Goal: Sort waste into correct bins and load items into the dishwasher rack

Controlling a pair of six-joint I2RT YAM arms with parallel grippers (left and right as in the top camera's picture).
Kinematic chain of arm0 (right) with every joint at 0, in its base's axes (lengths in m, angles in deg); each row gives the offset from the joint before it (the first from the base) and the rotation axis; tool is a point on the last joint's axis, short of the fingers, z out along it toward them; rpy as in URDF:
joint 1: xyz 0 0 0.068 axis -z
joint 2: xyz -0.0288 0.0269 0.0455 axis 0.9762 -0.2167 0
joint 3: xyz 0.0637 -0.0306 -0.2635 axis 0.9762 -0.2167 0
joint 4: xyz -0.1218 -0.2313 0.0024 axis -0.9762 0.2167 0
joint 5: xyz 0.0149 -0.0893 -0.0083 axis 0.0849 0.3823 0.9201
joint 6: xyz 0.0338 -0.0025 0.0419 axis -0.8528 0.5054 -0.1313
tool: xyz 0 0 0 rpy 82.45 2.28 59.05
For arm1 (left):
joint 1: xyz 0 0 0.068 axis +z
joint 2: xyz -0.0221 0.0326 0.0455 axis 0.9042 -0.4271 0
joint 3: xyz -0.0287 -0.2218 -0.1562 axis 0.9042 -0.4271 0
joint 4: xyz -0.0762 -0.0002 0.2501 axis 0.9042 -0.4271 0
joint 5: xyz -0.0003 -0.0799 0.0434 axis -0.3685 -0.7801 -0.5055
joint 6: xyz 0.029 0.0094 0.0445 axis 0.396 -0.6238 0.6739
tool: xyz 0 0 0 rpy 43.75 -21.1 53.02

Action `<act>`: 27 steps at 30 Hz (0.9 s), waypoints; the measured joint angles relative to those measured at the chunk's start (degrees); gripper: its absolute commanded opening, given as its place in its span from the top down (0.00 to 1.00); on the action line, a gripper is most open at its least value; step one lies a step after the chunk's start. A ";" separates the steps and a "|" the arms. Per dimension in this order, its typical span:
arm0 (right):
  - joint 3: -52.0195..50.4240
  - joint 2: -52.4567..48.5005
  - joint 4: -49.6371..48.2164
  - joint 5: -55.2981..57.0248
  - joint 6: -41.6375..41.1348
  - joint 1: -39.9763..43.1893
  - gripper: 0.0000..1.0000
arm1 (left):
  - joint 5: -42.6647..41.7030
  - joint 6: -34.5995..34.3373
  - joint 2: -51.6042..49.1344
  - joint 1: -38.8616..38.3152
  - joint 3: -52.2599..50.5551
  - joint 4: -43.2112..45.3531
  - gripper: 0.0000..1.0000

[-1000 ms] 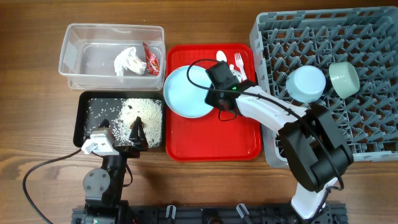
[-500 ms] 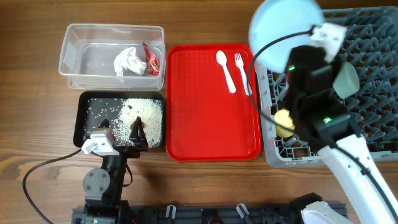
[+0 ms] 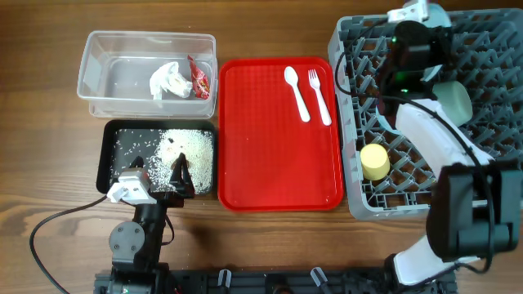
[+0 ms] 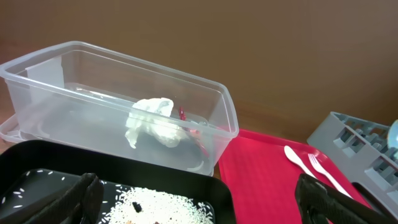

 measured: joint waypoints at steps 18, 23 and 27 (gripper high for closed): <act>0.44 -0.98 13.03 -2.99 -6.73 -29.59 0.07 | 0.02 0.00 -0.02 0.00 0.00 0.07 0.00; 0.85 -0.52 41.83 -31.23 -39.65 -37.68 0.10 | 0.02 0.00 0.02 0.00 0.00 0.04 0.00; 1.01 0.79 50.75 -49.07 -56.22 -32.54 0.19 | 0.00 0.00 0.00 0.00 0.00 0.04 0.00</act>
